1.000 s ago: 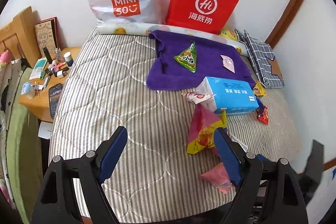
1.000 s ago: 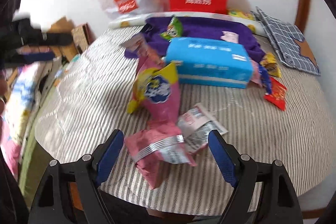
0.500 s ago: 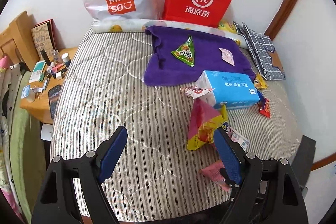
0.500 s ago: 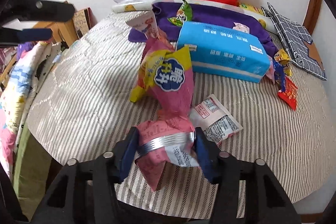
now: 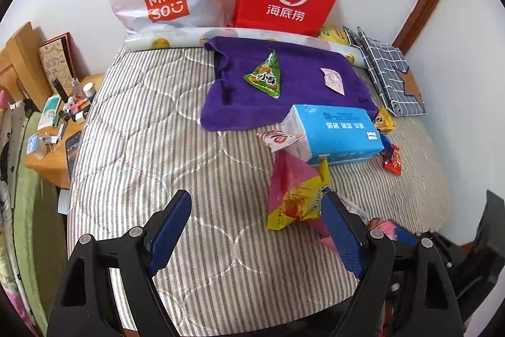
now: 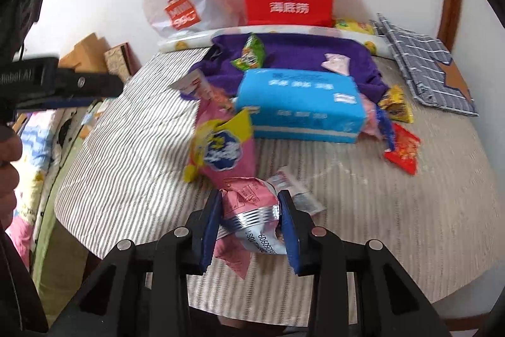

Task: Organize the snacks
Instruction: 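Grasp the pink-yellow chip bag with the left tool while the right tool lifts the pink bag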

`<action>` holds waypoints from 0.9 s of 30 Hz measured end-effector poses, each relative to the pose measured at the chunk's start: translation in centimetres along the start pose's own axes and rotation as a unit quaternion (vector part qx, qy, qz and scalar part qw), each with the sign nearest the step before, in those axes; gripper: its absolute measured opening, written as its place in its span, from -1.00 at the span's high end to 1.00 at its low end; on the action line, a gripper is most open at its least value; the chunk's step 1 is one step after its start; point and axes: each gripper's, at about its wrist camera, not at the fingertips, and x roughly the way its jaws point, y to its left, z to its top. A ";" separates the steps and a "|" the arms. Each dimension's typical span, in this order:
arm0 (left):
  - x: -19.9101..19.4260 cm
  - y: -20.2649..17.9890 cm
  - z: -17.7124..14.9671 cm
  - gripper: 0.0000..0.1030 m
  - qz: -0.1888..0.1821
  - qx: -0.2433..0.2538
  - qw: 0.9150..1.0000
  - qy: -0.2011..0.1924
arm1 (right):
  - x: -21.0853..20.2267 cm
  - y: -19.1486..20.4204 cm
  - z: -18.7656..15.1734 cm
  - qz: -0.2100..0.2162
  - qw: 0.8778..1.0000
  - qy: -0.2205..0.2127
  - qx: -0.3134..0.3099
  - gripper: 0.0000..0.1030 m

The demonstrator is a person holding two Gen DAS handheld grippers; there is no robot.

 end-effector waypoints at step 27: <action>9.9 -4.6 0.0 -0.66 -0.035 0.041 0.995 0.080 | 4.1 -11.9 -0.2 0.007 0.990 0.040 0.133 -0.18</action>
